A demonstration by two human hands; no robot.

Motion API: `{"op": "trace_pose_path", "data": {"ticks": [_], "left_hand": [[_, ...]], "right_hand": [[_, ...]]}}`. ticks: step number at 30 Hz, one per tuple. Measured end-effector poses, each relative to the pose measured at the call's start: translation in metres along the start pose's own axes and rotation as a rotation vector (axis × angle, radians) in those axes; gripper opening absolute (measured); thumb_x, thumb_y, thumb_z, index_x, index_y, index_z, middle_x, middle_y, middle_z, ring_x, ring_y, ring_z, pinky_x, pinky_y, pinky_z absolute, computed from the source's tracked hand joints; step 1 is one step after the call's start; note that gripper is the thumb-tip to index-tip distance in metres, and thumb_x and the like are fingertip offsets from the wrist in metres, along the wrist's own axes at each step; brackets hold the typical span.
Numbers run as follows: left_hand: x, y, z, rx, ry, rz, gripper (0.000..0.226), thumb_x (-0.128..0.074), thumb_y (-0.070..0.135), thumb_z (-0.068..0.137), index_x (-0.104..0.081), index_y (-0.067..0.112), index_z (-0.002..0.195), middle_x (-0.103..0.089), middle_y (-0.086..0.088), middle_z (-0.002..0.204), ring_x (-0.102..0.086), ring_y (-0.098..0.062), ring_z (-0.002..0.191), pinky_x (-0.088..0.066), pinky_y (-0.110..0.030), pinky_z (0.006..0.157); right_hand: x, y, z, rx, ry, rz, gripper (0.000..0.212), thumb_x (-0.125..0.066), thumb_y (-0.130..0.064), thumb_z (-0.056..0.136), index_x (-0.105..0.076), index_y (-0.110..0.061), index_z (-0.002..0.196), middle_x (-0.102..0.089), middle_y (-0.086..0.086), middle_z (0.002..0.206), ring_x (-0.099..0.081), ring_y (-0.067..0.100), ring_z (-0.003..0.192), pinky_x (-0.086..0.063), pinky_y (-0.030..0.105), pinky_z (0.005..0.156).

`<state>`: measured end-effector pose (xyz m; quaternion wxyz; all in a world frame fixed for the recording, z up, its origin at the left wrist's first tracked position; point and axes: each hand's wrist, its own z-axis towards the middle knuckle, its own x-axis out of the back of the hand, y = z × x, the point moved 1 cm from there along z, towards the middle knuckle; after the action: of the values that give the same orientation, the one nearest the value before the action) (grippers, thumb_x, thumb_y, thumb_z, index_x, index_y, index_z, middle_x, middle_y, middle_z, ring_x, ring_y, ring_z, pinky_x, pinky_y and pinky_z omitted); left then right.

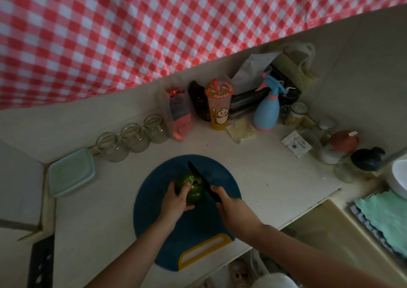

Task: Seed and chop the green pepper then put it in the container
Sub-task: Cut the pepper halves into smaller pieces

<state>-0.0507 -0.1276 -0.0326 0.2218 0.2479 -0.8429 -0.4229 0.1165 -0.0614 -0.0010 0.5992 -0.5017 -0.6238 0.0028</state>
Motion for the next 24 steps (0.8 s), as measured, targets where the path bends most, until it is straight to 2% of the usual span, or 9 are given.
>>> {"op": "trace_pose_path", "data": {"ticks": [5,8,11,13,15,17,20,24], "left_hand": [[0.015,-0.005,0.000,-0.073,0.114,0.266,0.056,-0.049,0.044,0.092,-0.032,0.025,0.142,-0.027,-0.016,0.137,-0.046,-0.022,0.099,-0.054,-0.027,0.061],[0.026,-0.005,0.002,-0.147,0.110,0.265,0.044,-0.052,0.036,0.092,-0.040,0.028,0.134,-0.034,-0.015,0.133,-0.051,-0.027,0.104,-0.056,-0.027,0.058],[0.034,-0.005,0.003,-0.209,0.074,0.284,0.041,-0.051,0.039,0.092,-0.043,0.032,0.131,-0.043,-0.012,0.132,-0.055,-0.027,0.107,-0.059,-0.028,0.062],[0.039,-0.006,0.000,-0.212,0.033,0.294,0.048,-0.054,0.046,0.088,-0.042,0.032,0.132,-0.044,-0.011,0.133,-0.056,-0.026,0.109,-0.059,-0.029,0.068],[0.045,-0.008,-0.001,-0.222,-0.031,0.344,0.073,-0.066,0.060,0.072,-0.039,0.033,0.134,-0.045,-0.006,0.133,-0.055,-0.023,0.112,-0.057,-0.033,0.080],[0.050,-0.009,0.000,-0.241,-0.090,0.460,0.094,-0.078,0.058,0.057,-0.035,0.032,0.136,-0.046,0.000,0.130,-0.054,-0.018,0.114,-0.050,-0.037,0.095],[0.050,-0.011,-0.001,-0.254,-0.107,0.469,0.090,-0.084,0.034,0.063,-0.034,0.026,0.137,-0.049,0.003,0.128,-0.054,-0.014,0.111,-0.047,-0.031,0.096],[0.051,-0.013,0.001,-0.294,-0.081,0.488,0.086,-0.081,0.040,0.066,-0.035,0.027,0.138,-0.051,0.001,0.130,-0.055,-0.016,0.113,-0.048,-0.038,0.098]], "right_hand": [[-0.015,-0.009,-0.006,-0.021,-0.004,0.039,0.046,-0.033,-0.022,0.101,-0.018,-0.029,0.144,-0.065,0.013,0.095,-0.063,0.027,0.078,-0.045,0.033,0.063],[-0.020,-0.014,-0.008,-0.028,-0.012,0.040,0.047,-0.033,-0.021,0.101,-0.018,-0.030,0.144,-0.065,0.011,0.096,-0.063,0.026,0.078,-0.051,0.037,0.068],[-0.022,-0.020,-0.009,-0.033,-0.004,0.049,0.046,-0.032,-0.022,0.102,-0.018,-0.029,0.145,-0.065,0.011,0.096,-0.063,0.025,0.079,-0.050,0.035,0.069],[-0.024,-0.023,-0.008,-0.034,0.004,0.072,0.045,-0.033,-0.022,0.102,-0.018,-0.030,0.144,-0.065,0.011,0.094,-0.063,0.024,0.078,-0.050,0.034,0.068],[-0.025,-0.026,-0.007,-0.031,0.007,0.093,0.045,-0.033,-0.022,0.102,-0.018,-0.030,0.143,-0.065,0.010,0.092,-0.060,0.021,0.072,-0.047,0.030,0.063],[-0.026,-0.028,-0.005,-0.031,0.016,0.108,0.044,-0.033,-0.022,0.102,-0.019,-0.029,0.143,-0.065,0.010,0.094,-0.058,0.019,0.071,-0.042,0.025,0.063],[-0.026,-0.030,-0.003,-0.028,0.029,0.109,0.044,-0.033,-0.022,0.102,-0.020,-0.028,0.143,-0.066,0.010,0.096,-0.061,0.020,0.074,-0.043,0.025,0.064],[-0.028,-0.032,-0.001,-0.026,0.029,0.100,0.045,-0.033,-0.021,0.101,-0.020,-0.028,0.143,-0.066,0.010,0.095,-0.061,0.021,0.074,-0.045,0.027,0.065]]}}
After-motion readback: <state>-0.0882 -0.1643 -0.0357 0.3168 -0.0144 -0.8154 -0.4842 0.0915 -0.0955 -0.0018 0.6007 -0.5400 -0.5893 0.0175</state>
